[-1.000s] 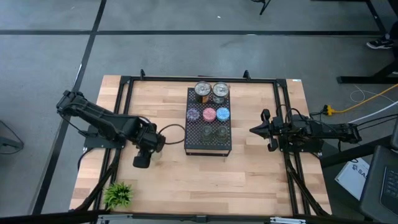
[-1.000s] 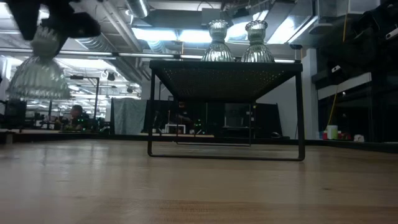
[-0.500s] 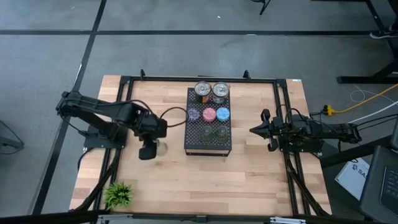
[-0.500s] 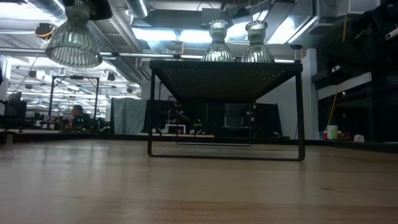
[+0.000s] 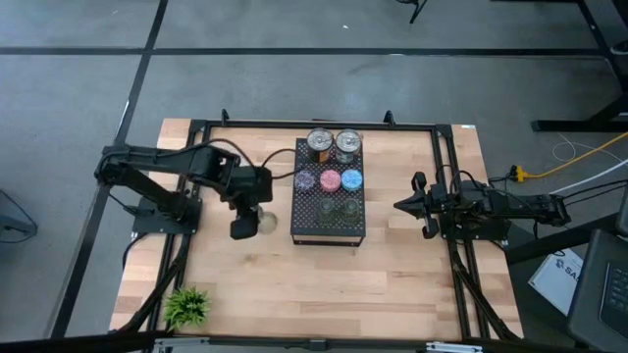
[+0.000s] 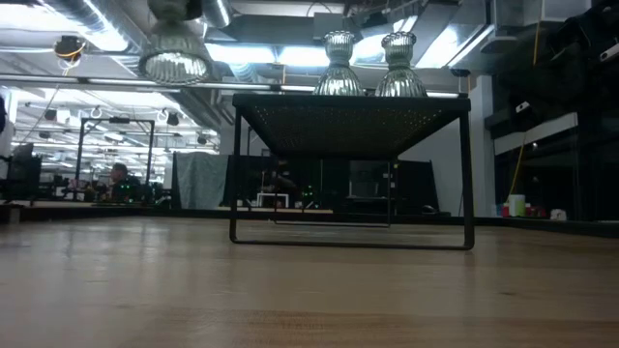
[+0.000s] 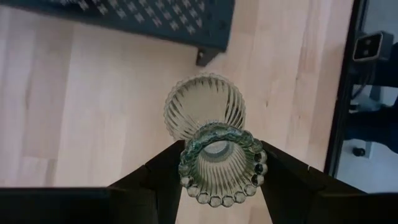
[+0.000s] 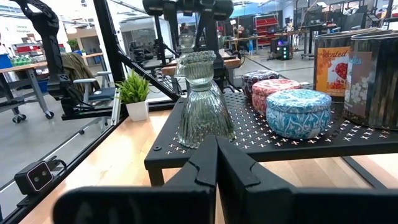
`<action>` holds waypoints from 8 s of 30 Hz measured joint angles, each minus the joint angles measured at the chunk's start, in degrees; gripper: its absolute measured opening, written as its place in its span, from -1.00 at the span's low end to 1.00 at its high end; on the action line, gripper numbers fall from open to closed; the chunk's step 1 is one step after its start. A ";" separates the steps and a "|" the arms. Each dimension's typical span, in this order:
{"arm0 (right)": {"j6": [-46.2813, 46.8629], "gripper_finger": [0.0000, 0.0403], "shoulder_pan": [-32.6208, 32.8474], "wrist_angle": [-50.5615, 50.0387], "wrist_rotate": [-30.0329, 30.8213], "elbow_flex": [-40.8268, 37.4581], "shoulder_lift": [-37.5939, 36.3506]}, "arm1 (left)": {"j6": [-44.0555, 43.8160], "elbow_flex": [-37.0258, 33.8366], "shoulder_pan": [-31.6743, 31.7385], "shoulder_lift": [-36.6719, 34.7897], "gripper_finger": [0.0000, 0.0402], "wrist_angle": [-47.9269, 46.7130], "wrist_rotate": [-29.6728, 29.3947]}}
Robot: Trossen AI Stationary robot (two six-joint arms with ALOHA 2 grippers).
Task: Pick & Place candle stick holders
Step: Put the glass candle holder on the shelf aligned with the other glass candle holder, then return to Home Position
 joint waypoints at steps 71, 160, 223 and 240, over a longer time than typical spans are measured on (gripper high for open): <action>0.00 -0.97 0.00 -0.02 -0.02 0.00 0.00 | 11.79 25.64 6.66 26.77 -0.12 -0.37 -1.67; 0.02 -0.97 0.01 -0.01 0.00 0.00 -0.01 | 12.40 25.36 6.31 27.44 0.03 0.33 -3.13; 0.00 -0.97 0.01 0.00 -0.01 0.00 0.00 | 16.91 26.01 5.87 25.45 -0.71 -6.55 -4.42; 0.00 -0.97 0.02 -0.02 0.00 0.00 0.00 | 16.91 25.99 5.87 25.47 -0.90 -7.59 -4.31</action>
